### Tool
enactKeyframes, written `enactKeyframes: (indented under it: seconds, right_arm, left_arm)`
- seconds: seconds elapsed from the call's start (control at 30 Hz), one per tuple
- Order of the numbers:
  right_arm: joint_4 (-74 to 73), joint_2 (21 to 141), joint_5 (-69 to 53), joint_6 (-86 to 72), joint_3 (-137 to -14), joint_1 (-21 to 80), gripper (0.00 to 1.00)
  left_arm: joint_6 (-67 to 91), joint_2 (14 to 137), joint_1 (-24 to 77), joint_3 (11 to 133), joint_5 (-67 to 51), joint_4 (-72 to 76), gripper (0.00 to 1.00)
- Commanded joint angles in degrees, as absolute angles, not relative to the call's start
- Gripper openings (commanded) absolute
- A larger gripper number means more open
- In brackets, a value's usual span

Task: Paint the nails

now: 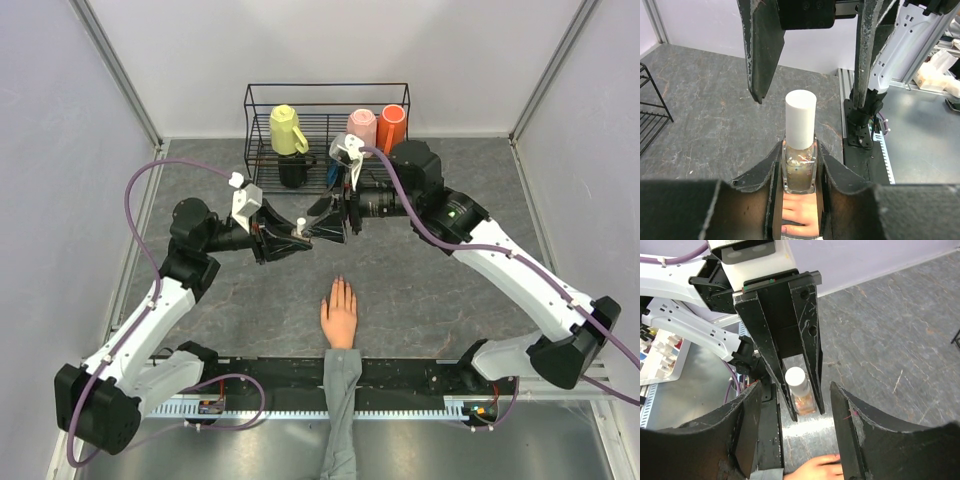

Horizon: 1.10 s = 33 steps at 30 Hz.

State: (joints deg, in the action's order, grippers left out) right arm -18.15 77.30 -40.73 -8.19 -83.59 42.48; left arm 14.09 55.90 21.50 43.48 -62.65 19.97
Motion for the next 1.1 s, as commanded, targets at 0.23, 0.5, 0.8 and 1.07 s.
enactKeyframes:
  seconds: [0.23, 0.5, 0.8, 1.07]
  right_arm:
    - [-11.96, 82.09, -46.67, -8.35, -84.64, 42.10, 0.50]
    - [-9.84, 82.00, -42.81, -9.57, -84.02, 42.10, 0.12]
    - [-4.75, 76.02, 22.20, -9.33, -74.62, 56.49, 0.00]
    - [-6.66, 84.54, 57.82, -11.25, -85.12, 67.59, 0.00]
  left_arm:
    - [18.02, 57.57, 19.78, 43.95, -63.37, 24.78, 0.02]
    - [18.02, 58.18, 19.51, 43.42, -61.71, 24.96, 0.02]
    - [14.95, 53.35, 21.62, 40.17, -27.89, 27.94, 0.02]
    - [10.37, 63.89, 21.88, 42.88, -21.97, 42.79, 0.02]
